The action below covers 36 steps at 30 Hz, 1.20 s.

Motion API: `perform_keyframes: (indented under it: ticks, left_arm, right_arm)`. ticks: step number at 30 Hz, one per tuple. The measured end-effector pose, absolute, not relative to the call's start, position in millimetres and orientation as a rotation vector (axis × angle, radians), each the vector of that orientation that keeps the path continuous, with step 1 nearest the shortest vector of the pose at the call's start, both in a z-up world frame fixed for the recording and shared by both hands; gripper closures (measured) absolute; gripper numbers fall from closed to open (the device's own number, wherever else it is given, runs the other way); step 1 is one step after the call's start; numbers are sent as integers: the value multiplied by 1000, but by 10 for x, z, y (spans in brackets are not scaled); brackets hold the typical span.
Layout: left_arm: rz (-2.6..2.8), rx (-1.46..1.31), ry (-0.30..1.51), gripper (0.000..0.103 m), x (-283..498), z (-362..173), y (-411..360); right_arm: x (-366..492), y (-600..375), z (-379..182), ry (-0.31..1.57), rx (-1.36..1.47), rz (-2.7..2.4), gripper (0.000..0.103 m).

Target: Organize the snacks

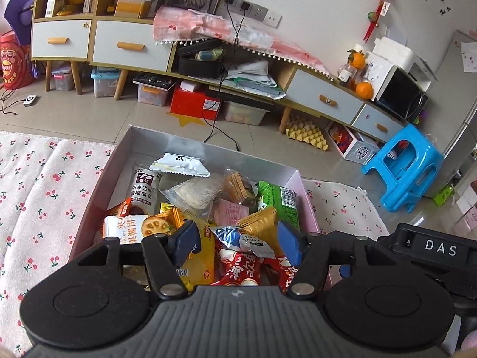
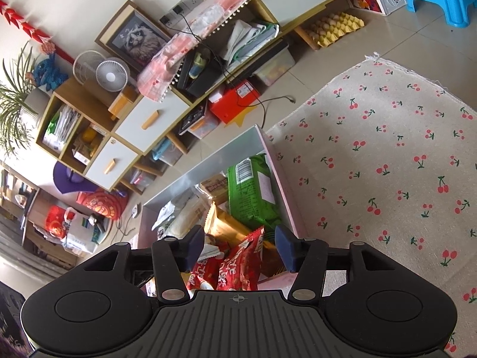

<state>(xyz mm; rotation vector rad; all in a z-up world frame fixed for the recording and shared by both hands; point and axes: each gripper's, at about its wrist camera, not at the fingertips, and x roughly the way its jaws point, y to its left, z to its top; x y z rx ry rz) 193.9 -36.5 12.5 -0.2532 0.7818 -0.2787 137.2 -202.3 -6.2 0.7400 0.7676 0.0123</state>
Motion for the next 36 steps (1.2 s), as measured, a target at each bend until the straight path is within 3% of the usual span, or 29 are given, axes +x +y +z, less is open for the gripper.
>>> perform_keyframes:
  ticks: [17,25,36]
  left_arm:
    - [-161,-232,837,9,1537,222,49]
    - [-109,-186,875,1,1276,234,169]
    - [-62,-85,910,1,877,183,148]
  right_arm:
    - [1114,-1767,192,789,576,110,23]
    - [836,-1646,228,822,456,120,19]
    - [471,-1488,144,932,352,75,15]
